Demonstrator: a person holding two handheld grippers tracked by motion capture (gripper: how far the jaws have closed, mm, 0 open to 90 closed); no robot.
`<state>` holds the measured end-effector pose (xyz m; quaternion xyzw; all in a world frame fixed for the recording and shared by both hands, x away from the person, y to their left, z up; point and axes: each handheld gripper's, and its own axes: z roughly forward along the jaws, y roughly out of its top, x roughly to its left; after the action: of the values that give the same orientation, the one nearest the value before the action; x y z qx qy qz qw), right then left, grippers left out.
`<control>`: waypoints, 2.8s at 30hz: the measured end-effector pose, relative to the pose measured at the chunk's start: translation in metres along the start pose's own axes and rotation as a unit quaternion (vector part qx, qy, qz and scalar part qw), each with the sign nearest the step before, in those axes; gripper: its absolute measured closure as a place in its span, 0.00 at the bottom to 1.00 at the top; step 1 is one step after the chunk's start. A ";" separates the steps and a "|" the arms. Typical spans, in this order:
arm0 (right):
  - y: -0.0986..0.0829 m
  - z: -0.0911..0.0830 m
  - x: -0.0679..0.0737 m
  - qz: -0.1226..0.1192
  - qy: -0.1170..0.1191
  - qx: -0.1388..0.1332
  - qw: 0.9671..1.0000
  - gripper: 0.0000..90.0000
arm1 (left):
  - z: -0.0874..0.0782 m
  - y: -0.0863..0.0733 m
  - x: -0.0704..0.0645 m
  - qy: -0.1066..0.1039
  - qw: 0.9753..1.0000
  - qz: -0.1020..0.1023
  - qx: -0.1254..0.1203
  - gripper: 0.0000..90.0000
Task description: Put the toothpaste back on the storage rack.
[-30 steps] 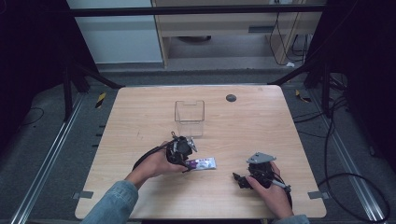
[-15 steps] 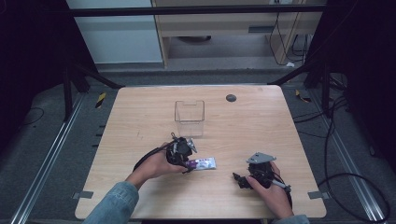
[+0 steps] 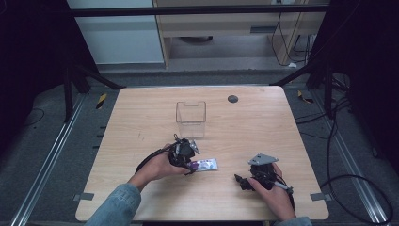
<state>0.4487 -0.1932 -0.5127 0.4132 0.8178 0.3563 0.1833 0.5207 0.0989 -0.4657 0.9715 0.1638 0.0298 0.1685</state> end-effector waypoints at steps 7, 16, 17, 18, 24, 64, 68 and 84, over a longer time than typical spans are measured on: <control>0.000 0.000 0.000 0.000 0.000 0.000 1.000 0.07 | 0.002 0.002 -0.001 0.000 1.000 0.000 0.000 0.56; 0.000 0.000 0.000 0.000 0.000 0.000 1.000 0.07 | 0.003 0.005 -0.002 0.004 1.000 0.004 0.007 0.59; 0.000 0.000 0.000 0.000 0.000 0.000 1.000 0.07 | 0.003 0.005 -0.002 0.007 1.000 0.007 0.009 0.61; 0.000 0.000 0.000 0.000 0.000 0.000 1.000 0.07 | 0.003 0.005 -0.002 0.006 1.000 0.005 0.012 0.64; 0.000 0.000 0.000 0.000 0.000 0.000 1.000 0.07 | 0.003 0.006 -0.003 0.004 1.000 0.004 0.013 0.72; 0.000 0.000 0.000 -0.001 0.000 0.000 1.000 0.07 | -0.071 0.011 -0.003 0.083 0.991 -0.046 -0.096 0.85; 0.000 0.000 0.000 -0.001 0.000 0.000 1.000 0.07 | -0.078 0.012 -0.003 0.093 0.988 -0.049 -0.113 0.85; 0.000 0.000 0.000 -0.001 0.000 0.000 1.000 0.07 | -0.099 0.014 -0.003 0.132 0.973 -0.079 -0.174 0.85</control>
<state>0.4487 -0.1933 -0.5127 0.4128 0.8181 0.3558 0.1835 0.5111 0.1166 -0.3679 0.8987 0.2529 0.1727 0.3141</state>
